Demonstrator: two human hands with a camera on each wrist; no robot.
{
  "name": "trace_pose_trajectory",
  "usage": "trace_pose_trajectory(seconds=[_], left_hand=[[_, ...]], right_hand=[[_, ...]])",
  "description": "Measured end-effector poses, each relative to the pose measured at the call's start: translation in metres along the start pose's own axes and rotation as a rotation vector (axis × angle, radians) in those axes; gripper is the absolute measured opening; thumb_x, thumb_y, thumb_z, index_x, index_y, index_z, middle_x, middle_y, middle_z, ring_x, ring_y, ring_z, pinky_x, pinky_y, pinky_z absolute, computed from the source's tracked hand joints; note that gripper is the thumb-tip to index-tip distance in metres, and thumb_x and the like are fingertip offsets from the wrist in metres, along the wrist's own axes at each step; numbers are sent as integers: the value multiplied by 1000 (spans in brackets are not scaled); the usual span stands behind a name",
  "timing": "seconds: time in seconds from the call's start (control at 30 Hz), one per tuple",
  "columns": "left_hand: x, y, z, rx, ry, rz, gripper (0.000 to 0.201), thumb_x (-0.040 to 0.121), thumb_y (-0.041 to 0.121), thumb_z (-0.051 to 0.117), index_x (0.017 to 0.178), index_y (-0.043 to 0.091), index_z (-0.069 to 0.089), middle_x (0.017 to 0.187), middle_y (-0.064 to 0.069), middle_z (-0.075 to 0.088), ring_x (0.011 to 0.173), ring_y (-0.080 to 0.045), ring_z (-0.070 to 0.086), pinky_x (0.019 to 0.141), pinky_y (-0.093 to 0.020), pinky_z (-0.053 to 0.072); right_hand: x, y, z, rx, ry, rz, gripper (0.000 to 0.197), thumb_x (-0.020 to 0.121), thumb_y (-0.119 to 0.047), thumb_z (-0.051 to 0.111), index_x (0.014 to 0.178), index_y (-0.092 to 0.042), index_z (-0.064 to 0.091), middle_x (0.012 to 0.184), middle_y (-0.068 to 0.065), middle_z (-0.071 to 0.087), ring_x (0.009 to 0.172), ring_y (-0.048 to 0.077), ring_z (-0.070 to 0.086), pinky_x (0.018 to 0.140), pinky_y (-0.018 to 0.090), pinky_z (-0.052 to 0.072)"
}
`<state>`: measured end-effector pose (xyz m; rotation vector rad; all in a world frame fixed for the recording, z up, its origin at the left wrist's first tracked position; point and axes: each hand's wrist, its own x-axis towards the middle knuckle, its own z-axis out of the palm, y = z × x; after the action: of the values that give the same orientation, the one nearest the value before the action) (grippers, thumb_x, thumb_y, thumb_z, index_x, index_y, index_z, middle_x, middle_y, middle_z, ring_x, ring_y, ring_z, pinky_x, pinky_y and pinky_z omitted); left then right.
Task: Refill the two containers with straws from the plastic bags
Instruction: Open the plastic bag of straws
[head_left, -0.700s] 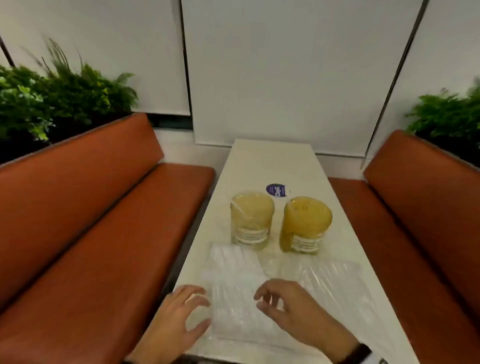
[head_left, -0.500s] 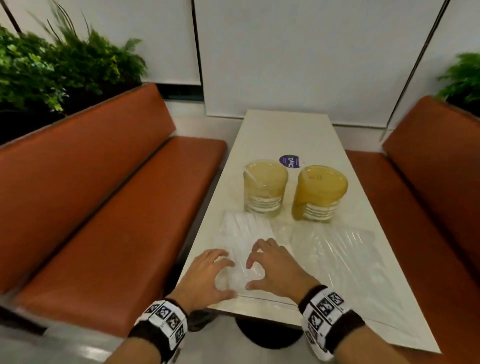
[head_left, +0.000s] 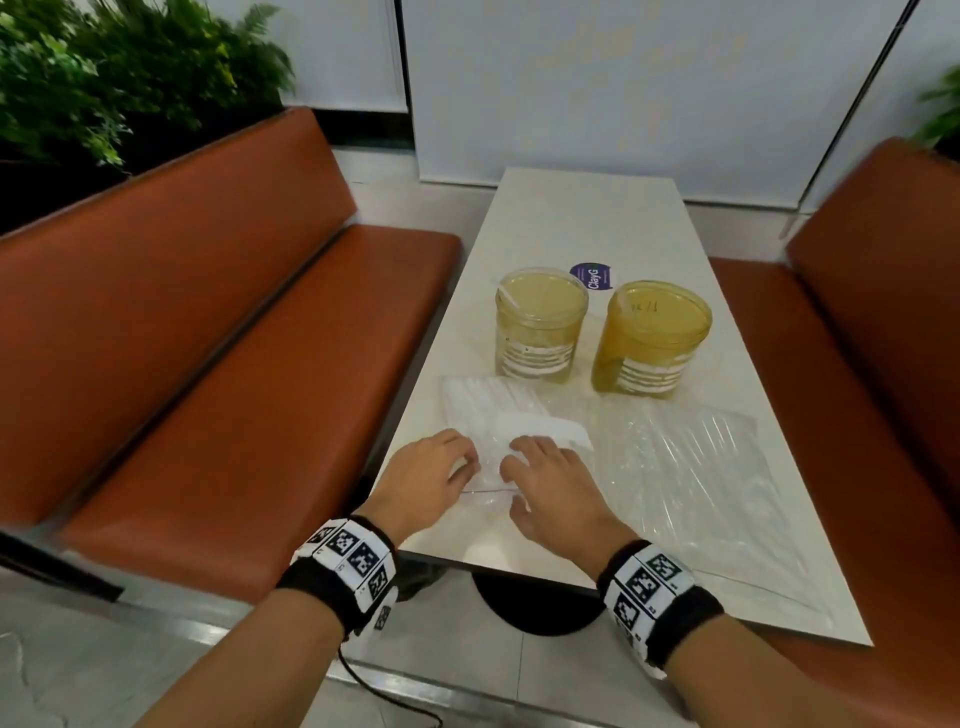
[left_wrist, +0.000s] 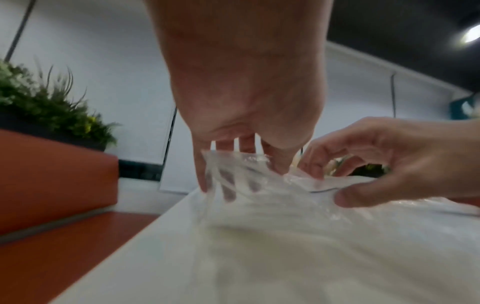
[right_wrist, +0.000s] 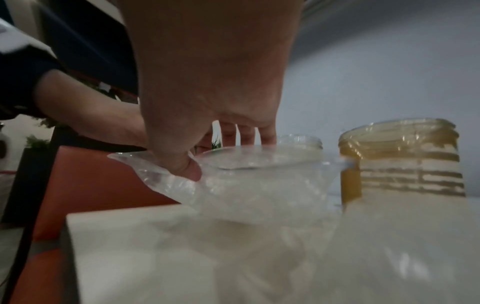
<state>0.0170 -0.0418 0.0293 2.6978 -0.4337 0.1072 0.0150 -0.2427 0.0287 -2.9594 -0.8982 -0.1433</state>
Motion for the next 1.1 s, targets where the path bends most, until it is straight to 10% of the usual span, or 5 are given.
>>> trace_pose_trajectory(seconds=[0.37,0.53,0.63,0.9,1.1], left_hand=[[8,58,-59,-575,146,-199,19,101,22,57,87,13,67,82,5,69,64,-7,60,62,-18,45],[7,83,-65,-988,-11,-352,21,106,18,46,90,7,56,87,-7,62,60,-14,60,59,-37,61],[7,87,-64,-1007,-95,-366,22,106,21,41,90,11,53,81,-4,62,63,-14,63,61,-44,61],[20,81,-67,-796,260,-404,39,93,53,61,100,19,43,77,-4,61,56,-17,53,51,-30,42],[23,79,-73,-842,288,-344,32,97,39,63,97,10,48,84,-7,57,61,-20,51,42,-17,37]], right_hand=[[18,28,-85,130,557,279,39,76,-34,65,111,-18,60,112,4,54,106,26,48,89,39,42],[35,23,-89,612,430,503,36,95,-46,56,66,-27,48,65,-8,54,62,14,50,60,28,38],[38,16,-91,758,374,495,37,94,-49,59,66,-27,51,59,-8,54,58,12,53,57,30,41],[42,9,-93,817,357,359,12,92,-26,65,80,-24,66,62,-9,57,58,9,52,57,28,45],[42,2,-110,977,354,384,46,101,-30,52,72,4,66,68,18,65,60,26,56,61,37,45]])
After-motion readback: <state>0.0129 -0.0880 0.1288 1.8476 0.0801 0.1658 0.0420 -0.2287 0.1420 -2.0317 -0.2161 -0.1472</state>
